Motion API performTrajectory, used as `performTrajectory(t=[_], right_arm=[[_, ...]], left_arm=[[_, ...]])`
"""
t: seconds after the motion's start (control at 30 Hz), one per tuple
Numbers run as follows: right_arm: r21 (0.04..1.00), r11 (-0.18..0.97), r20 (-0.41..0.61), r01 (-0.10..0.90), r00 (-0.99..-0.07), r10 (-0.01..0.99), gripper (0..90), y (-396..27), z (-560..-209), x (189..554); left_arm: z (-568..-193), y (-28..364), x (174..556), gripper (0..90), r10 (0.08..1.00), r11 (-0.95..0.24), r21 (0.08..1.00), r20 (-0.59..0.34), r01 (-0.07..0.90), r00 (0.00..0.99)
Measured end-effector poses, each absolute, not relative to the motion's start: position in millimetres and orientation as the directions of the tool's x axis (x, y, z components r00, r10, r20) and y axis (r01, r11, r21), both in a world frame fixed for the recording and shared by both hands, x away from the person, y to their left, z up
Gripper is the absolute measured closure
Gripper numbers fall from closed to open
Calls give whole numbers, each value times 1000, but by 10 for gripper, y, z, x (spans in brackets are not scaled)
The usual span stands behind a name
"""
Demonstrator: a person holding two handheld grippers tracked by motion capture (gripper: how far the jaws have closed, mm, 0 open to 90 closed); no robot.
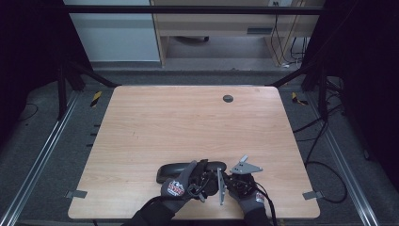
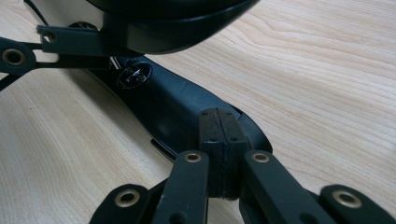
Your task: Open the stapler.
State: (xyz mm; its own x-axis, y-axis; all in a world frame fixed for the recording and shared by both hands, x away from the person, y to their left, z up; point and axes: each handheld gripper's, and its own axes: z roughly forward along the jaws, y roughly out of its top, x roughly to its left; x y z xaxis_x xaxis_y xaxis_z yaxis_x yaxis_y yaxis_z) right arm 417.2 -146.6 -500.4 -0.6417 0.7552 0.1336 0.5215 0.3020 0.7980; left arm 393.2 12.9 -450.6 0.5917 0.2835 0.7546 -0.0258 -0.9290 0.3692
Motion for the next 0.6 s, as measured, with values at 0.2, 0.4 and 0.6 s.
performTrajectory(t=[0.2, 0.4, 0.6], right_arm=[[801, 310, 131, 512, -656, 743, 900, -1449, -5009, 4172], [804, 300, 135, 514, -648, 749, 900, -1441, -5015, 4165], [804, 292, 141, 518, -643, 753, 900, -1436, -5019, 4157]], left_arm=[[-4508, 133, 3930, 525, 286, -927, 374, 756, -29, 589], [-4456, 169, 3927, 529, 309, -917, 398, 748, -23, 588], [-4416, 206, 3919, 533, 330, -905, 424, 741, -26, 584]])
